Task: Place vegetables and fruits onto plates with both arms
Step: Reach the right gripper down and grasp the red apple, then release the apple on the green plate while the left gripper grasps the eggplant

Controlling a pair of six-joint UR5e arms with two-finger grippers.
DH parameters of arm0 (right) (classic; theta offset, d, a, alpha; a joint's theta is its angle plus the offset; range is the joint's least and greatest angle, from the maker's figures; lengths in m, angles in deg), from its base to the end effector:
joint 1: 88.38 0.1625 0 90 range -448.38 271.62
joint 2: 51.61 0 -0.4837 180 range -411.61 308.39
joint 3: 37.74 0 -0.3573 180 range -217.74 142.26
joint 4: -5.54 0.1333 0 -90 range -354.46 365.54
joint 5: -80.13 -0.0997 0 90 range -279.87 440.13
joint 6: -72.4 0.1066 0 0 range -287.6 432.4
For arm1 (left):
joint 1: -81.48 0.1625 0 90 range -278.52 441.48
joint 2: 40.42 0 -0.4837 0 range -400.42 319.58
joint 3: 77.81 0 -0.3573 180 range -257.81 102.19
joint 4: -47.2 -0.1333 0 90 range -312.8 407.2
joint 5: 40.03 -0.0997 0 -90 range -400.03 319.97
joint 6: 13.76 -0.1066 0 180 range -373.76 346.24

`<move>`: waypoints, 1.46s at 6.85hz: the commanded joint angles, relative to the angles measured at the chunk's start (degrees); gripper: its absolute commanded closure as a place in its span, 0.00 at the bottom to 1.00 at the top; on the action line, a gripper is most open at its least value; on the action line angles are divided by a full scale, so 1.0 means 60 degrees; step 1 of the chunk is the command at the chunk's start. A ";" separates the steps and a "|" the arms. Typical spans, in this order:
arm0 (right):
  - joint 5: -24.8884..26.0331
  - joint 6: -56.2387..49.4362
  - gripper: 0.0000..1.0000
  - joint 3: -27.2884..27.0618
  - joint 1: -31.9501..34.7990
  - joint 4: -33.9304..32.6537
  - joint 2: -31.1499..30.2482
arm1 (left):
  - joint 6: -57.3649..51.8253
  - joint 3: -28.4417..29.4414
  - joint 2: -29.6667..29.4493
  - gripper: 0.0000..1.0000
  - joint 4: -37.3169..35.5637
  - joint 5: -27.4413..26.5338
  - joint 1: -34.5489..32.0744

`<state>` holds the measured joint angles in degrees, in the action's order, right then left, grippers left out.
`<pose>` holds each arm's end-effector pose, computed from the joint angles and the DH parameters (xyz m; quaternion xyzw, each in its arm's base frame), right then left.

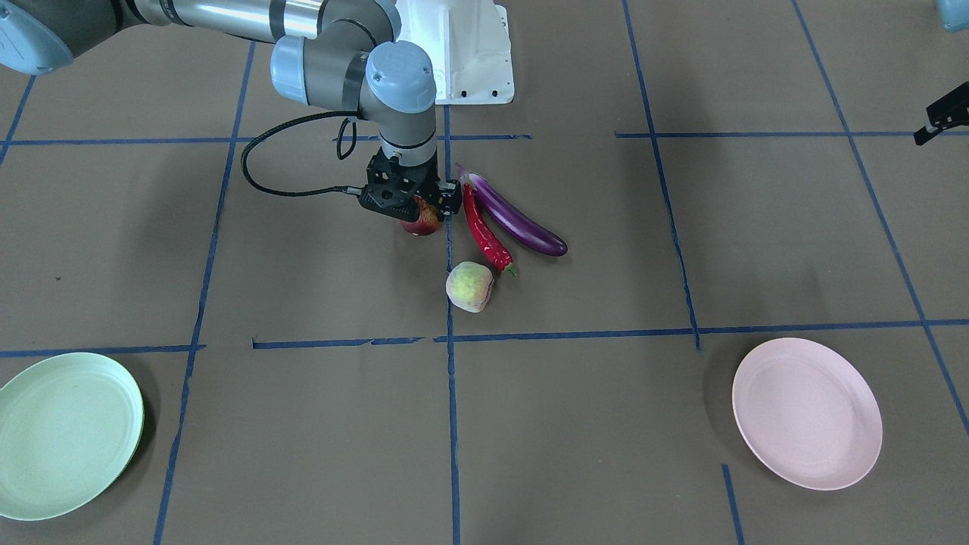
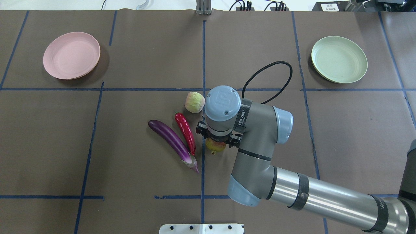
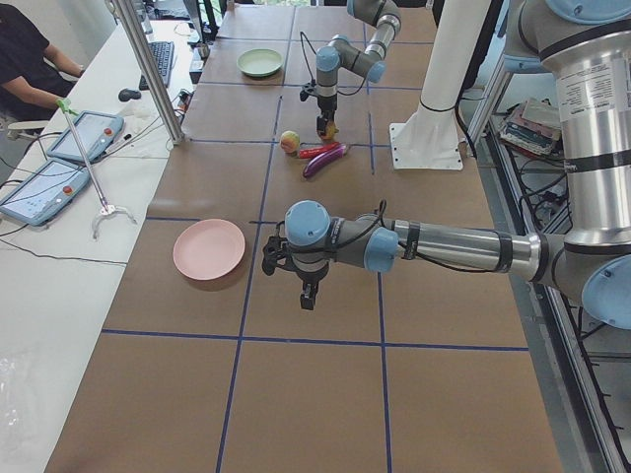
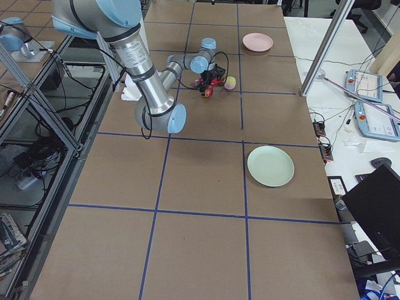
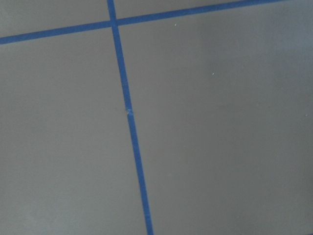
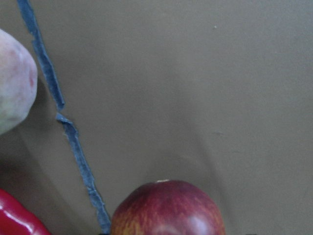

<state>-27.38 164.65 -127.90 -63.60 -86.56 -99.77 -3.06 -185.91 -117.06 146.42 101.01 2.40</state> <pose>-0.6202 -0.3978 0.2978 -0.0744 -0.3587 0.1666 0.9154 0.0182 -0.3603 0.6446 0.0275 0.4406 0.0541 0.8956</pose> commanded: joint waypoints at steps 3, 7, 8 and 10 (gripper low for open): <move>-0.0433 -0.0198 1.00 -0.1021 0.0976 -0.0335 -0.0493 | 0.5820 -0.0160 -0.0945 0.00 0.2872 -0.0011 0.2378; -0.1315 -0.5442 1.00 -0.1035 0.4373 -0.0368 -0.1683 | 1.2513 -0.0323 -0.4225 0.00 0.2742 -0.1917 0.5861; -0.1300 -0.7053 1.00 0.0073 0.5005 -0.0266 -0.1669 | 1.3805 -0.0264 -0.4711 0.00 0.2408 -0.3061 0.6711; -0.1256 -0.8414 1.00 0.2123 0.5974 0.1013 -0.1669 | 1.5146 0.0158 -0.6333 0.00 0.0352 -0.4692 0.7785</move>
<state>-35.12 118.66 -122.98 -31.14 -85.91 -109.71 82.93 -186.60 -149.24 155.76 78.58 45.38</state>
